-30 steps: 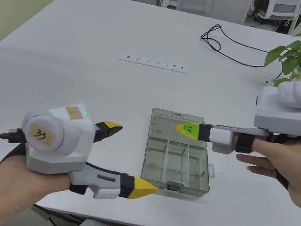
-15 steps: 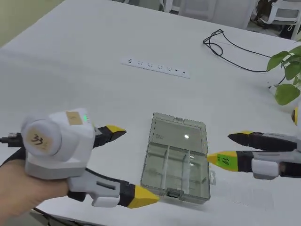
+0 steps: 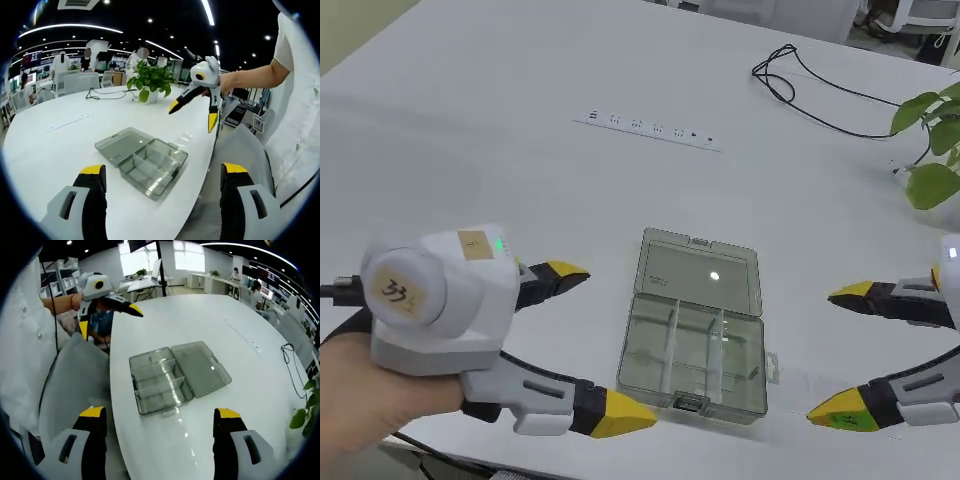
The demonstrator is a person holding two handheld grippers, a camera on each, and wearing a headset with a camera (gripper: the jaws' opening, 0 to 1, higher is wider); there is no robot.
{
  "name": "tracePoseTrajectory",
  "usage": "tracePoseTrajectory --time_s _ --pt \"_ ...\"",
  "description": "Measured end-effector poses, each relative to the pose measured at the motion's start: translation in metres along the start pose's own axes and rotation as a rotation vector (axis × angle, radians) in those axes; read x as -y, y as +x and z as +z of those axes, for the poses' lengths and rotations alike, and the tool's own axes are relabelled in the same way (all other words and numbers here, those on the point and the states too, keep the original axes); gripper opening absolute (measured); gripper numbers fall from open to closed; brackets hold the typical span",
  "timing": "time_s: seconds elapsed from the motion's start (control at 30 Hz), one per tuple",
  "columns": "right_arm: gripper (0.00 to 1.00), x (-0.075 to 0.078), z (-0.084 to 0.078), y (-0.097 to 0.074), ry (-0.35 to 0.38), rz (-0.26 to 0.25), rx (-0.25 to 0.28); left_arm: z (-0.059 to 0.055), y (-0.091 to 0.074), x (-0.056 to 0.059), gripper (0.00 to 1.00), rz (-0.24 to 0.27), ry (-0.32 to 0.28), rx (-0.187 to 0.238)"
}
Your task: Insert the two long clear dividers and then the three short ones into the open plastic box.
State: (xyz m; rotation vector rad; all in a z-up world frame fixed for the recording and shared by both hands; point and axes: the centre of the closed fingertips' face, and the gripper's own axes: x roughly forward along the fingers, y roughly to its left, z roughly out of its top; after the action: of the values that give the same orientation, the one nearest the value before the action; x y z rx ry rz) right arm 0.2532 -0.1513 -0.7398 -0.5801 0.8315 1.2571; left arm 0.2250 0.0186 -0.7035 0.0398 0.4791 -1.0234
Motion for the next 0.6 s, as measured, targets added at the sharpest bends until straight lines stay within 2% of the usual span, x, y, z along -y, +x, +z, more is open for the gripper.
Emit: tracePoseTrajectory --time_s 0.1,0.17,0.23,0.3,0.37,0.47,0.57,0.6 --pt "0.88 0.003 -0.017 0.006 -0.079 0.015 -0.071 -0.001 0.000 -0.001 0.97 -0.001 -0.003 0.000" --pt "0.86 0.004 -0.023 0.009 -0.094 0.026 -0.092 -0.002 0.000 -0.003 0.97 0.002 -0.006 -0.002" --pt "0.84 0.004 -0.030 0.014 -0.149 0.049 -0.123 -0.003 -0.001 -0.003 0.97 0.004 -0.012 0.000" --pt "0.81 0.003 -0.035 0.018 -0.148 0.067 -0.139 -0.003 -0.001 -0.003 0.97 0.004 -0.014 0.004" --pt "0.79 0.010 -0.049 0.029 -0.166 0.080 -0.164 -0.004 -0.001 -0.004 0.97 0.005 -0.019 0.004" --pt "0.77 0.012 -0.054 0.035 -0.194 0.085 -0.188 -0.004 -0.002 -0.004 0.98 0.000 -0.022 0.012" --pt "0.72 0.014 -0.064 0.042 -0.220 0.108 -0.212 -0.007 -0.001 -0.003 0.98 -0.005 -0.016 0.003" --pt "0.70 0.015 -0.068 0.044 -0.244 0.116 -0.237 -0.008 -0.001 -0.003 0.98 -0.008 -0.016 0.000"
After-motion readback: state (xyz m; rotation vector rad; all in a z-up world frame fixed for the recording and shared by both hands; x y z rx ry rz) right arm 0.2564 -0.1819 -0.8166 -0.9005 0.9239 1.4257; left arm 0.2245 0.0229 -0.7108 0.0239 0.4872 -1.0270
